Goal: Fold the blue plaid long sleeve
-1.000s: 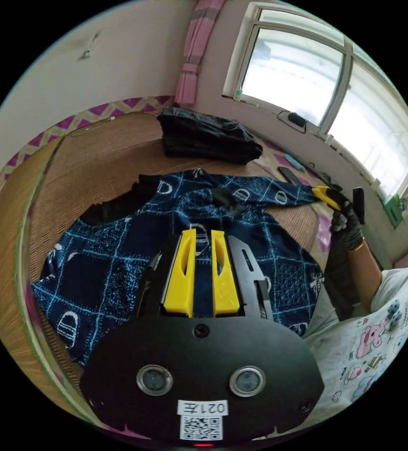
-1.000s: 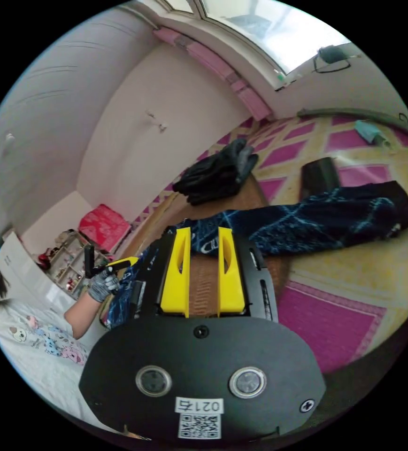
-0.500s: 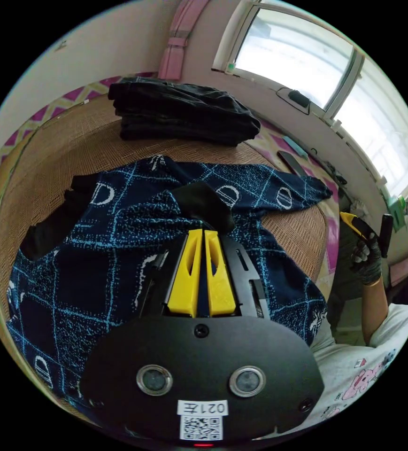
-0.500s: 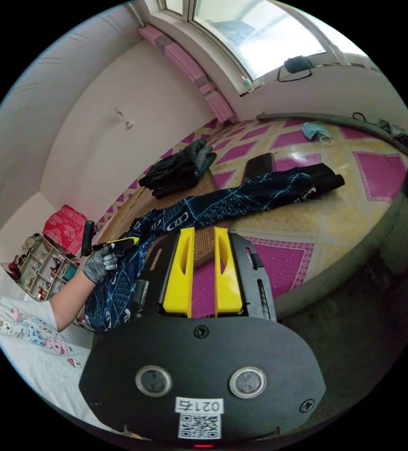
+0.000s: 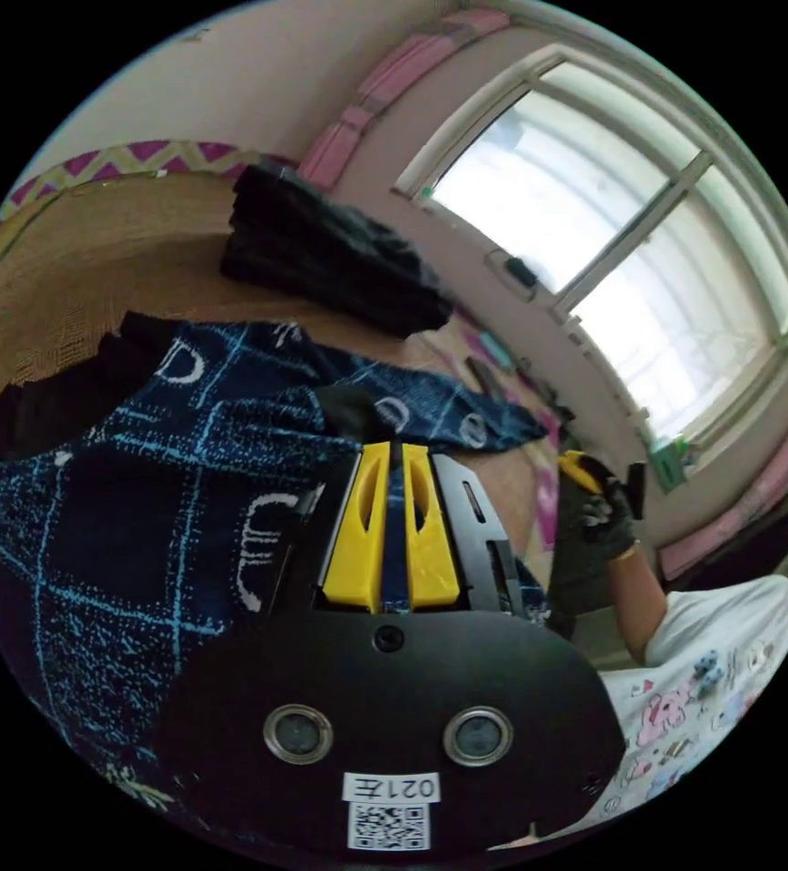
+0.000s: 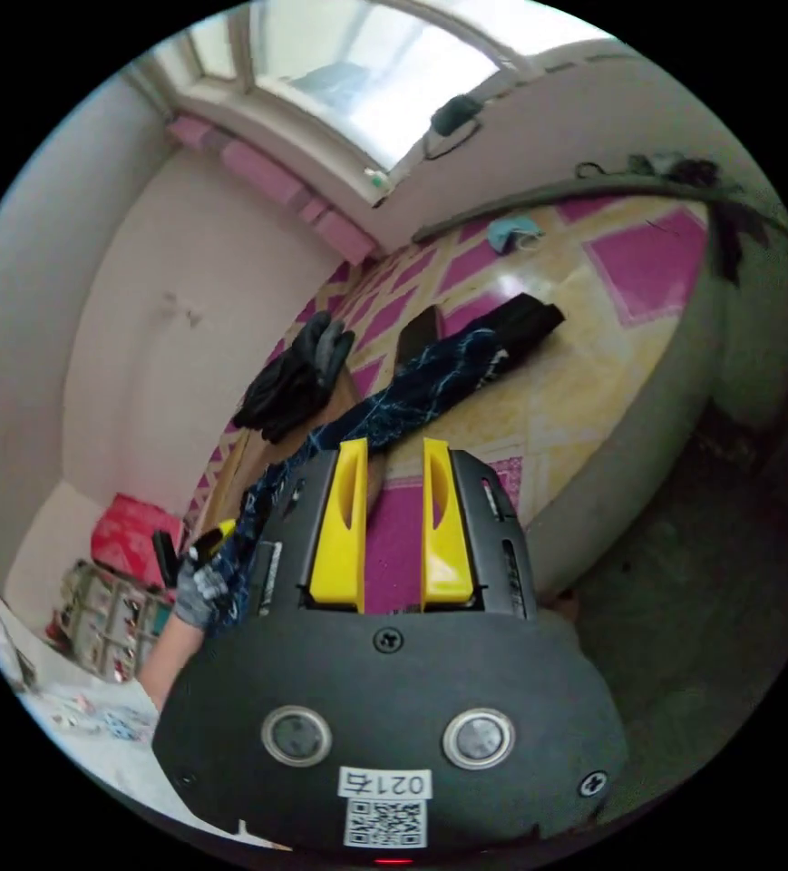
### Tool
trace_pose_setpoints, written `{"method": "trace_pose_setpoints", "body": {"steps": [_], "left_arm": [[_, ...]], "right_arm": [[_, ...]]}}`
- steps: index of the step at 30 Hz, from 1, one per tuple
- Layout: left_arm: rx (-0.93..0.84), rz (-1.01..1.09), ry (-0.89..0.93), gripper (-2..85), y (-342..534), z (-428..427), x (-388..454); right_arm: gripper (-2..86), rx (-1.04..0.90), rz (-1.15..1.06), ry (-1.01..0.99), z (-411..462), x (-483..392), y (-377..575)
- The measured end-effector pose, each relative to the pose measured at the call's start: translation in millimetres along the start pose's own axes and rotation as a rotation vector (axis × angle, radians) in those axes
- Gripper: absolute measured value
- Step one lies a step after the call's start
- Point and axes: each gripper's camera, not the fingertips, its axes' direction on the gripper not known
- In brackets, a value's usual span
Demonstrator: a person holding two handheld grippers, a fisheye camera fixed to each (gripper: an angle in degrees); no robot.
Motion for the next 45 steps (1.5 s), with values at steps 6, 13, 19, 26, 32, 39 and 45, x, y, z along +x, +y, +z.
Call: {"method": "trace_pose_setpoints", "body": {"steps": [6, 13, 19, 26, 32, 39, 45], "left_arm": [[-0.048, 0.056, -0.049, -0.6, 27.3, -58.4, 21.6], [-0.067, 0.100, -0.100, -1.0, 52.8, -135.6, 53.2], [0.001, 0.117, -0.110, -1.0, 51.4, -204.3, 80.7], [0.055, 0.091, -0.096, -1.0, 50.1, -271.8, 100.6], [0.057, 0.150, -0.160, -1.0, 55.1, -332.3, 125.9], [0.065, 0.163, -0.182, -1.0, 73.8, -402.6, 151.7], [0.097, 0.106, -0.192, -1.0, 93.8, -458.7, 158.5]], "right_arm": [[12.9, 0.008, 0.199, 0.006, 22.7, 56.7, -37.5], [11.1, 0.128, 0.340, 0.068, 28.1, 108.1, -72.7], [9.3, 0.143, 0.389, 0.058, 57.8, 138.6, -82.9], [1.6, 0.121, 0.221, -0.014, 71.4, 124.4, -63.5], [1.0, 0.046, -0.128, -0.092, 82.2, -6.3, -51.0], [0.9, -0.066, -0.635, -0.058, 167.6, -238.3, 50.1], [0.9, -0.247, -0.850, -0.173, 293.1, -351.2, 218.1]]}}
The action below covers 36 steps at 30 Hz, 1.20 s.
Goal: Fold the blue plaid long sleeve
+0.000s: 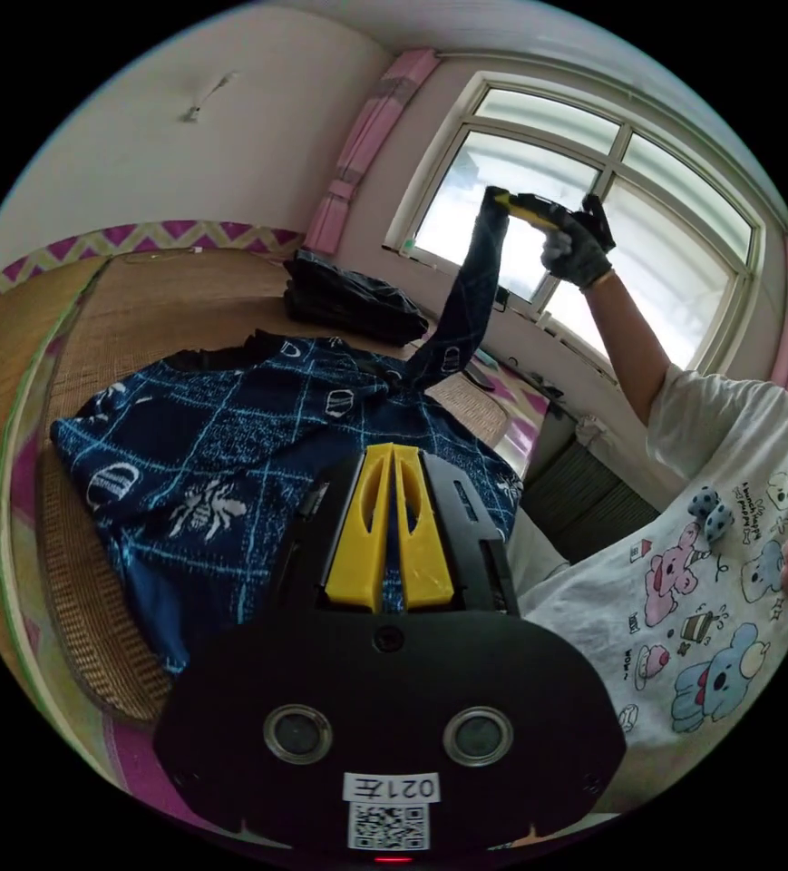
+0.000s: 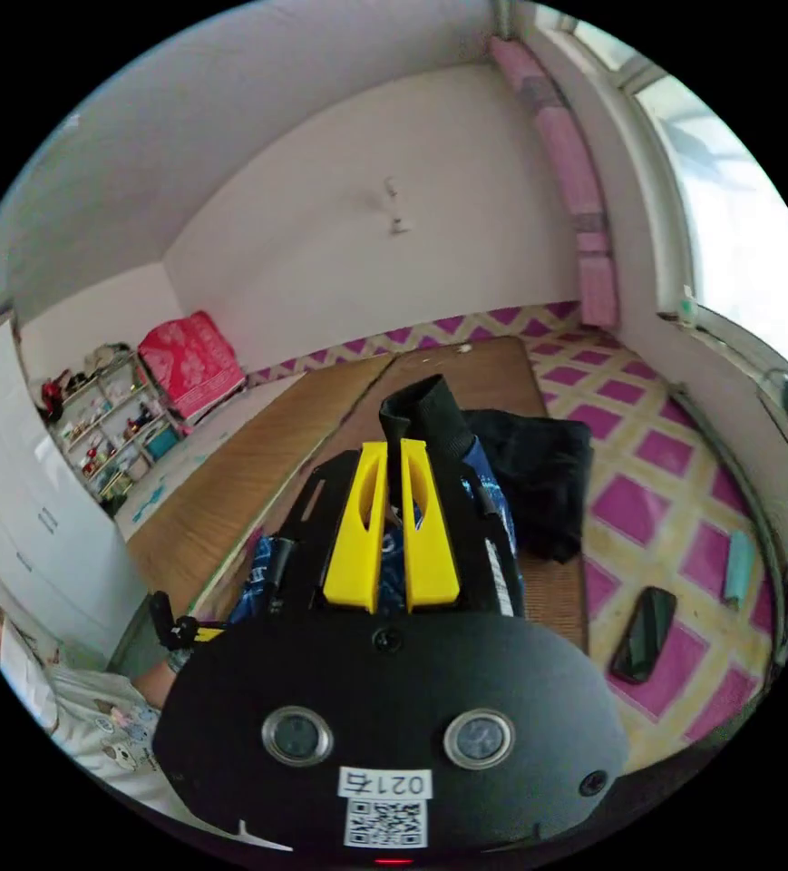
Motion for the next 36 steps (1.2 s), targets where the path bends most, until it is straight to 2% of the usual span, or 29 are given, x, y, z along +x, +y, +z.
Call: {"method": "trace_pose_setpoints", "body": {"steps": [6, 12, 19, 24, 27, 31, 34, 36], "left_arm": [[0.014, -0.052, -0.019, -1.0, 14.9, -52.4, -4.6], [0.001, -0.128, -0.064, -1.0, 30.7, -93.9, -15.8], [0.034, -0.204, -0.111, -1.0, 36.2, -141.5, -31.9], [0.053, -0.219, -0.105, -1.0, 21.2, -152.9, -40.0], [0.050, -0.209, -0.106, -1.0, 11.2, -156.4, -39.4], [0.047, -0.214, -0.104, -0.9, 4.4, -161.8, -42.5], [0.048, -0.218, -0.100, -0.9, -2.5, -160.4, -48.4], [0.052, -0.212, -0.092, -0.9, -10.3, -156.2, -51.6]], "right_arm": [[0.9, -0.193, -0.092, -0.193, 197.6, -121.0, 91.5], [0.8, -0.433, -0.131, -0.228, 386.3, -180.4, 228.7], [1.1, -0.369, -0.279, -0.171, 444.5, -223.8, 299.2], [2.5, -0.563, -0.364, -0.100, 567.3, -244.6, 406.4], [5.8, -0.596, -0.388, -0.175, 588.3, -232.0, 451.2], [8.2, -0.538, -0.391, -0.322, 541.7, -192.1, 463.6], [7.1, -0.465, -0.372, -0.205, 489.9, -120.8, 467.2], [6.0, -0.408, -0.345, -0.026, 448.0, -47.9, 473.7]]}}
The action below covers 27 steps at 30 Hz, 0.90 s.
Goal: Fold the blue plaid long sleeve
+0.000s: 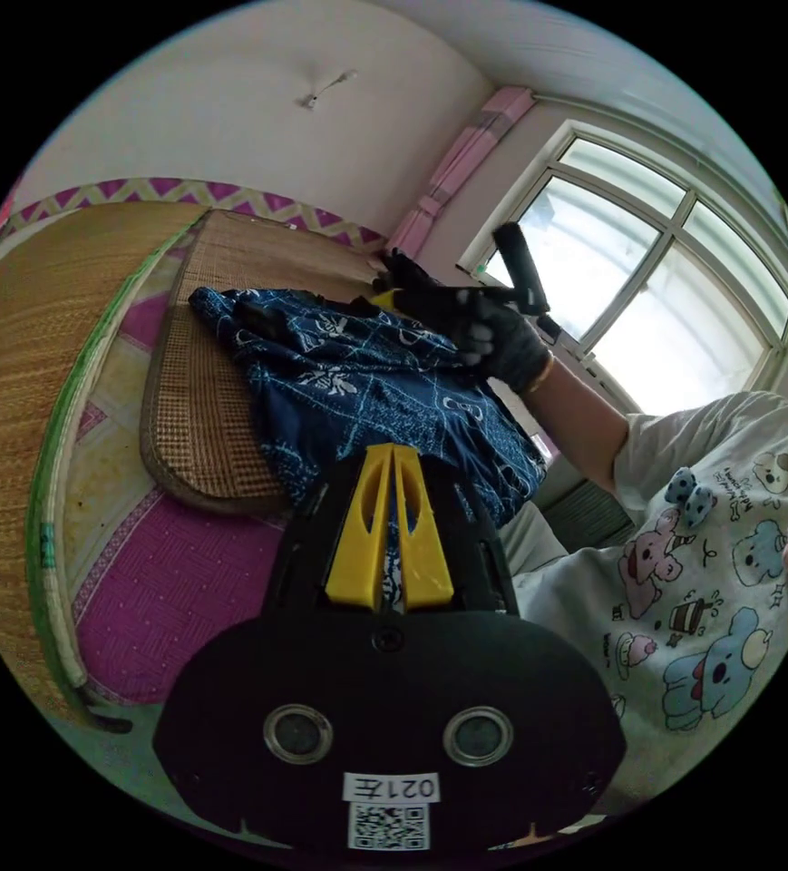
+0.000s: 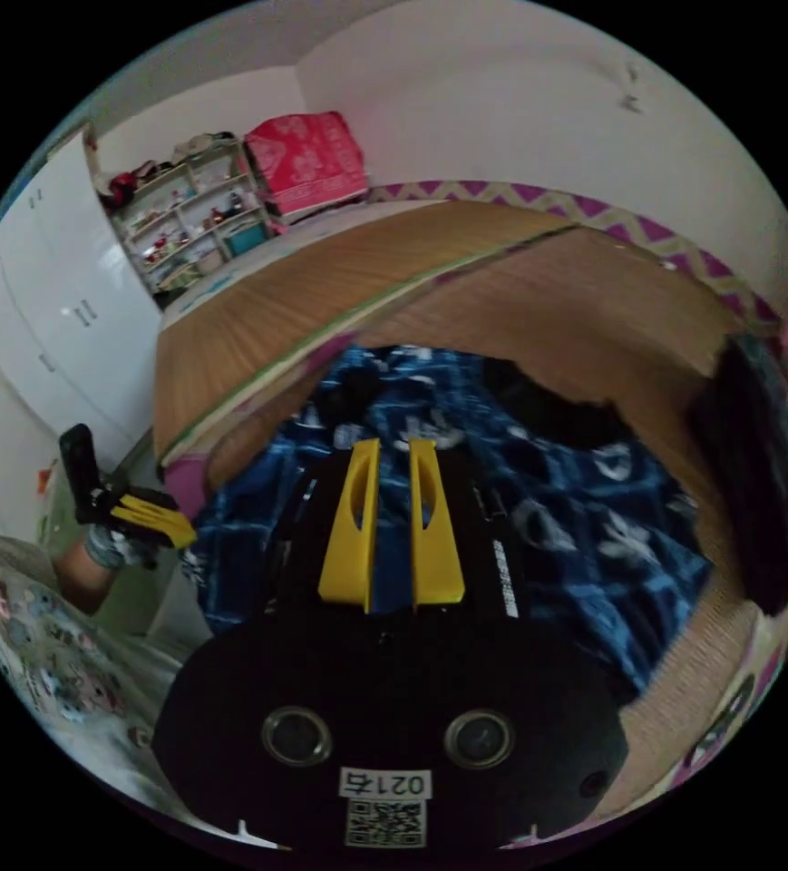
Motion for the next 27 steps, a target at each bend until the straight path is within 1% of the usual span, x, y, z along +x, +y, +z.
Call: {"method": "trace_pose_setpoints", "body": {"steps": [1, 3, 4, 6, 8, 12, 13, 15, 17, 18, 20, 21, 22, 24, 25, 27], "left_arm": [[0.007, 0.000, -0.004, -0.9, -6.8, 4.4, -0.2], [0.009, 0.016, 0.001, -0.9, -19.9, 13.4, 0.8], [0.009, 0.027, -0.003, -0.8, -30.8, 20.2, 1.6], [0.005, 0.051, -0.018, -0.6, -50.4, 31.4, 2.4], [0.001, 0.064, -0.023, -0.1, -73.6, 42.5, 0.1], [-0.049, 0.131, -0.109, 5.3, -135.1, 75.1, -10.0], [-0.097, 0.156, -0.134, 6.4, -152.5, 89.5, -13.7], [-0.138, 0.171, -0.117, 7.6, -175.3, 110.4, -21.0], [-0.178, 0.172, -0.097, 7.7, -194.2, 133.4, -30.8], [-0.213, 0.156, -0.102, 7.0, -203.1, 148.9, -41.2], [-0.286, 0.100, -0.159, 4.4, -207.5, 168.6, -63.5], [-0.366, 0.040, -0.214, 2.3, -204.9, 179.8, -81.7], [-0.348, -0.007, -0.167, 0.3, -200.5, 179.1, -96.9], [-0.342, -0.097, -0.072, -0.5, -196.5, 175.0, -118.5], [-0.336, -0.147, -0.043, -0.7, -194.4, 172.6, -130.5], [-0.326, -0.176, -0.023, -0.8, -191.7, 170.8, -142.4]], "right_arm": [[5.9, 0.002, 0.008, 0.038, -7.1, 15.0, 12.2], [6.4, -0.031, -0.011, 0.184, -26.5, 65.5, 61.1], [6.7, -0.038, -0.030, 0.212, -29.8, 74.8, 73.6], [7.8, -0.080, -0.126, 0.349, -31.4, 100.0, 120.5], [8.9, -0.119, -0.209, 0.446, -23.1, 109.9, 150.3], [10.4, -0.219, -0.380, 0.535, 13.7, 116.9, 191.3], [10.3, -0.230, -0.389, 0.545, 19.0, 118.9, 194.0], [7.7, -0.253, -0.391, 0.612, 37.2, 132.3, 201.0], [4.5, -0.259, -0.384, 0.615, 40.3, 143.4, 205.1], [2.4, -0.232, -0.371, 0.603, 35.0, 150.2, 208.5], [1.3, -0.180, -0.341, 0.589, 26.1, 162.1, 217.8], [1.1, -0.157, -0.331, 0.581, 24.8, 171.2, 227.2], [1.0, -0.151, -0.330, 0.577, 26.1, 176.1, 232.3], [1.2, -0.135, -0.315, 0.559, 31.0, 194.9, 249.6], [1.3, -0.114, -0.305, 0.557, 27.9, 198.6, 251.9], [2.3, -0.136, -0.252, 0.494, 8.1, 218.1, 246.5]]}}
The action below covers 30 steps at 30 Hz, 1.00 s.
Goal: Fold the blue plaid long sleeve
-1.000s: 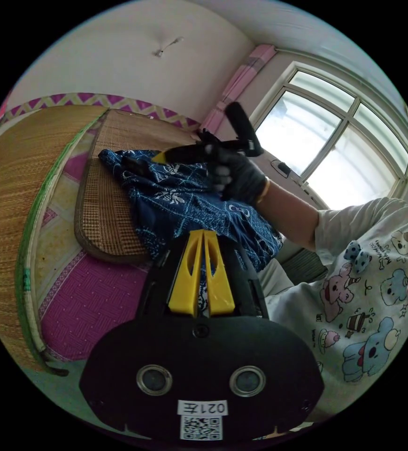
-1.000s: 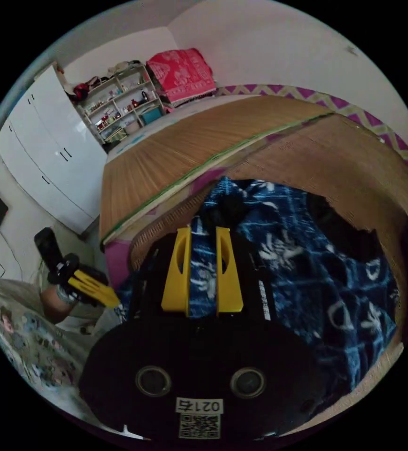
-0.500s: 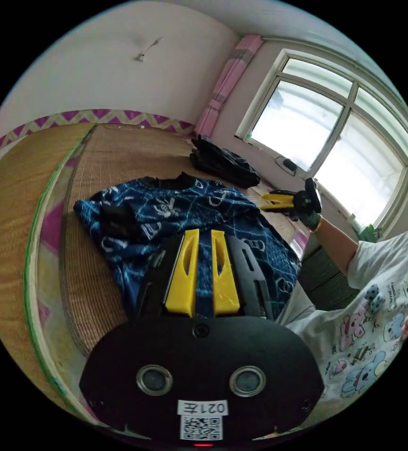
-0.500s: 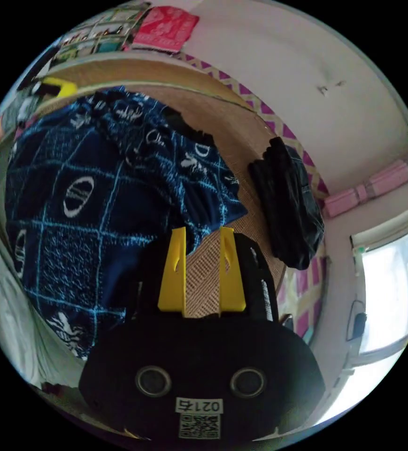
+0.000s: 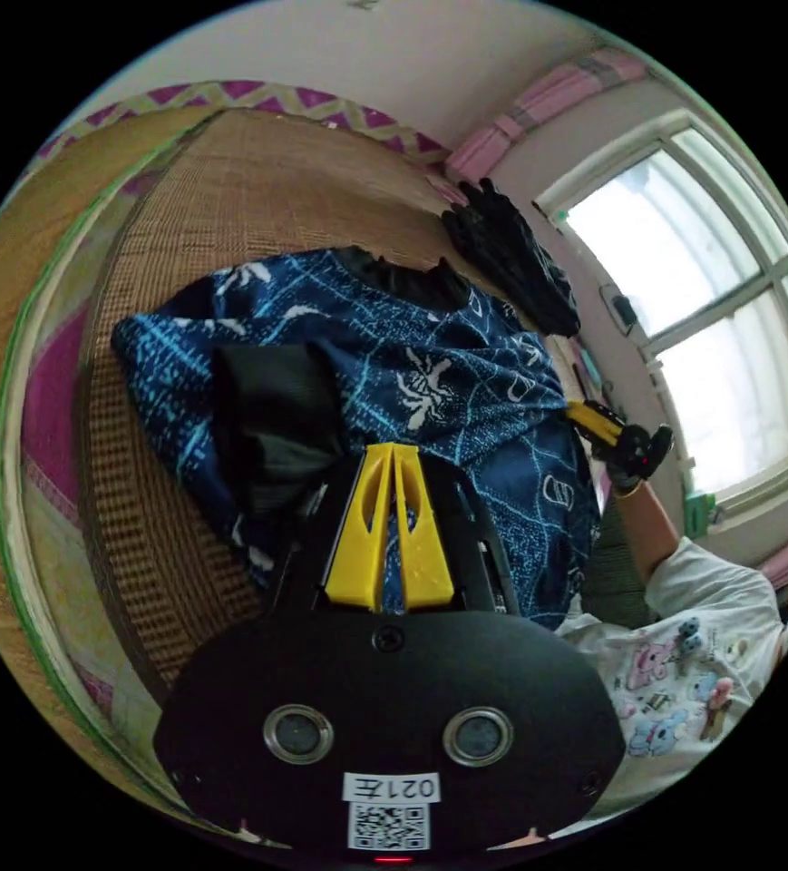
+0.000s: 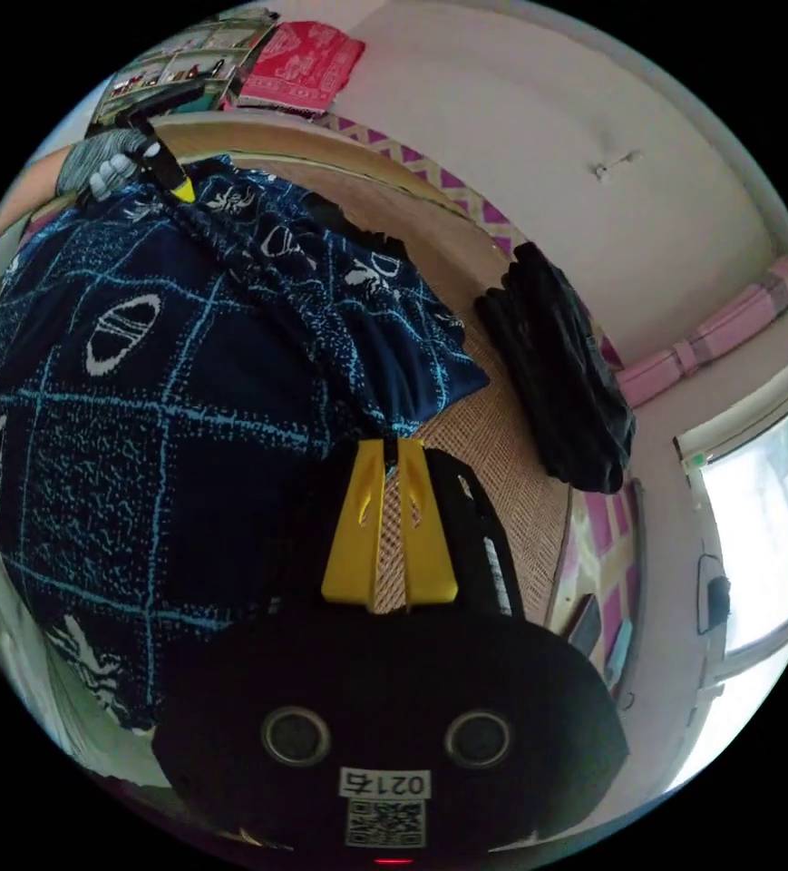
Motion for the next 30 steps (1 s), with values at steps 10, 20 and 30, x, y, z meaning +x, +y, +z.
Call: {"method": "trace_pose_setpoints", "body": {"steps": [10, 20, 30], "left_arm": [[0.124, 0.194, 0.022, -0.5, -51.7, 8.8, 21.3], [0.000, 0.160, -0.004, 0.9, -79.7, 43.7, -25.2], [-0.010, 0.122, -0.011, -0.7, -83.6, 51.5, -57.0]], "right_arm": [[9.2, 0.141, 0.079, -0.335, 21.5, 191.9, -40.0], [5.6, -0.151, -0.253, -0.681, 131.9, 268.8, -91.9], [-0.9, -0.120, -0.158, -0.721, 157.5, 339.4, -72.4]]}}
